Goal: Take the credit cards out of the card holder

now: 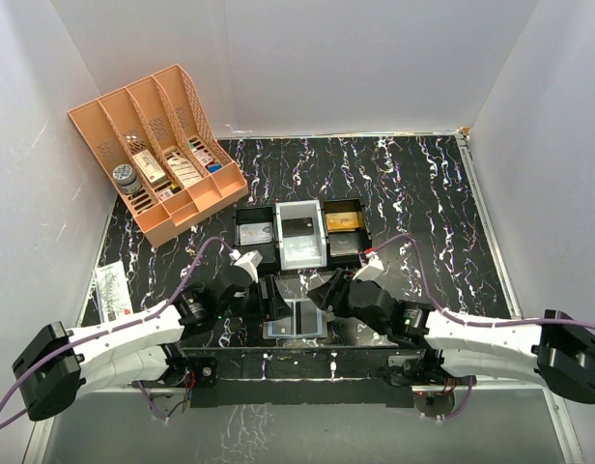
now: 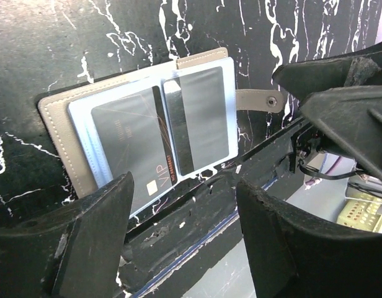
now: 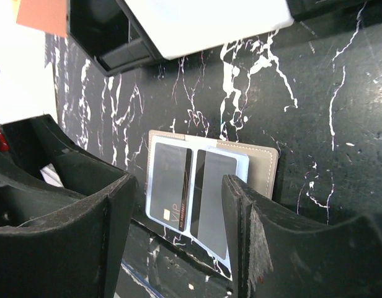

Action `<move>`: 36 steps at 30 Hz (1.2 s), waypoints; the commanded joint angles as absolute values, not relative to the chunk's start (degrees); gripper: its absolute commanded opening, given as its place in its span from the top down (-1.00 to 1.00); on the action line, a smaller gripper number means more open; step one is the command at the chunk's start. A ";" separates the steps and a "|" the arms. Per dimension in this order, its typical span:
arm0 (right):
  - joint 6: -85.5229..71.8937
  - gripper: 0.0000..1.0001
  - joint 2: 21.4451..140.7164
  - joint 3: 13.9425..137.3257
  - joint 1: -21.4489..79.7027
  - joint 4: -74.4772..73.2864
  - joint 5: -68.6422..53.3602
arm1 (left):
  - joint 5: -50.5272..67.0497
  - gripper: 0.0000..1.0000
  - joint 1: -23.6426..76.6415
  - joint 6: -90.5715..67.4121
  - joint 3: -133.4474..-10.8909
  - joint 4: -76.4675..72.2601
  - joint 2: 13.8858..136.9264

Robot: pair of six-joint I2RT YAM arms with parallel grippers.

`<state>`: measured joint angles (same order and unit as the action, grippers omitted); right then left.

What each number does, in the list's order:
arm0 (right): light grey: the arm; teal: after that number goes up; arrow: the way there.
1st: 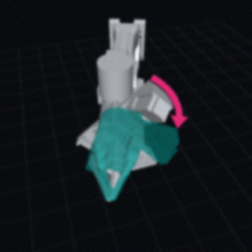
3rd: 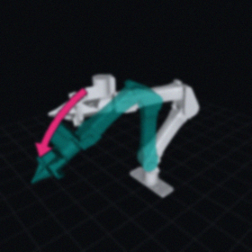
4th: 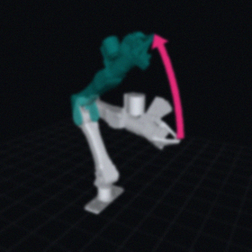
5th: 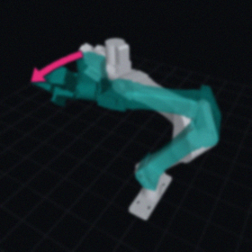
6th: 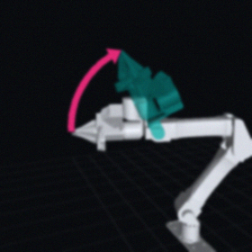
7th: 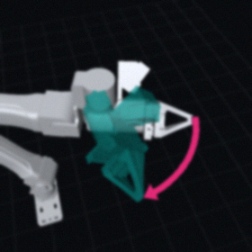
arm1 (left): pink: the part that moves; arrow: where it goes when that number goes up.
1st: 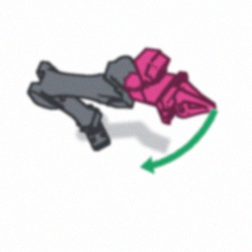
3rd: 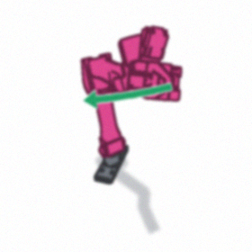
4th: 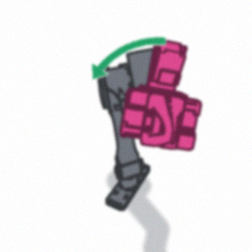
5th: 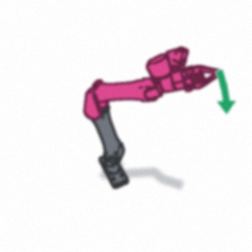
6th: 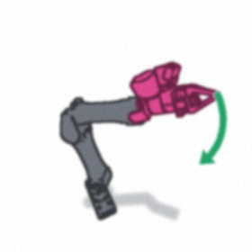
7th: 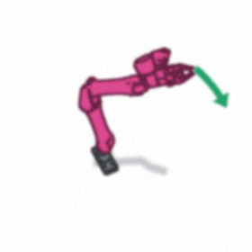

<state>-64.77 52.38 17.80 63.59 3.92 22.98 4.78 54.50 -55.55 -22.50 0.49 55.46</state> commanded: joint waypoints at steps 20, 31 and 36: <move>-65.77 0.15 64.99 27.16 63.37 3.86 14.00 | -9.44 -0.49 54.60 -59.97 -20.09 3.00 41.87; -64.60 0.16 78.97 34.26 63.37 4.35 6.98 | -11.34 -0.61 54.61 -61.19 -23.57 7.22 46.45; -63.90 0.15 80.90 37.35 63.36 1.64 7.09 | -12.69 -0.62 54.59 -59.78 -21.59 2.42 43.26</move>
